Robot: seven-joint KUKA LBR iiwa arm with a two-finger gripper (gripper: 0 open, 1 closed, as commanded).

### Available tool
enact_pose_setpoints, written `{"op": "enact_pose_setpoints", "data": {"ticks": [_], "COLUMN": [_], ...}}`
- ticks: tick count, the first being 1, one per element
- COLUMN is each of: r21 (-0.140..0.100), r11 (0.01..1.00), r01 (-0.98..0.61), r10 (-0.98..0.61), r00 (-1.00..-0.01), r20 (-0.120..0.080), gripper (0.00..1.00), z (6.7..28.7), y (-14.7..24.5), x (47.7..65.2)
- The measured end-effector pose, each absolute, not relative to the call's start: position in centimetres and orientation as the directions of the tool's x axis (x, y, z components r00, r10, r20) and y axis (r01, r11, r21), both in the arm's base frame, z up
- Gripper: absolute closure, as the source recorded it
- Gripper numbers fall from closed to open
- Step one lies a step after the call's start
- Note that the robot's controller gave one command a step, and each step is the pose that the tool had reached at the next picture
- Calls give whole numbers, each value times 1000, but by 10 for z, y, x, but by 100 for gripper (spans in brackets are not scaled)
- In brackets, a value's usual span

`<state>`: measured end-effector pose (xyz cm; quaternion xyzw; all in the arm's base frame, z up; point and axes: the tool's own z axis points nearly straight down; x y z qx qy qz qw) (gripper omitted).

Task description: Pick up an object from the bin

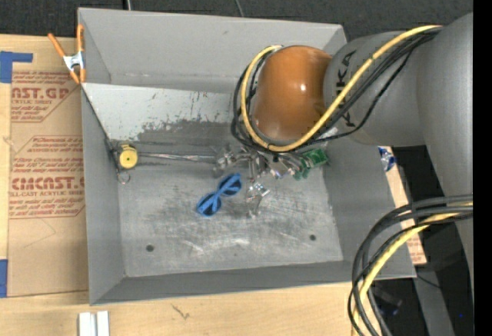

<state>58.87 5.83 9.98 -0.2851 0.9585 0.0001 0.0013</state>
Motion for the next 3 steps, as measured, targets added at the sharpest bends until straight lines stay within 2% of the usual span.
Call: {"op": "enact_pose_setpoints", "data": {"ticks": [1,2,3], "r21": [-5,-7,-4], "r11": [810,720,721], "r01": [-586,-693,-693], "r10": [-586,-693,-693], "r00": [-810,-720,-721], "r20": [-15,-5,3], "gripper": [0,0,100], "z": [73,73,75], "y": [-25,10,9], "x": [536,547,546]}}
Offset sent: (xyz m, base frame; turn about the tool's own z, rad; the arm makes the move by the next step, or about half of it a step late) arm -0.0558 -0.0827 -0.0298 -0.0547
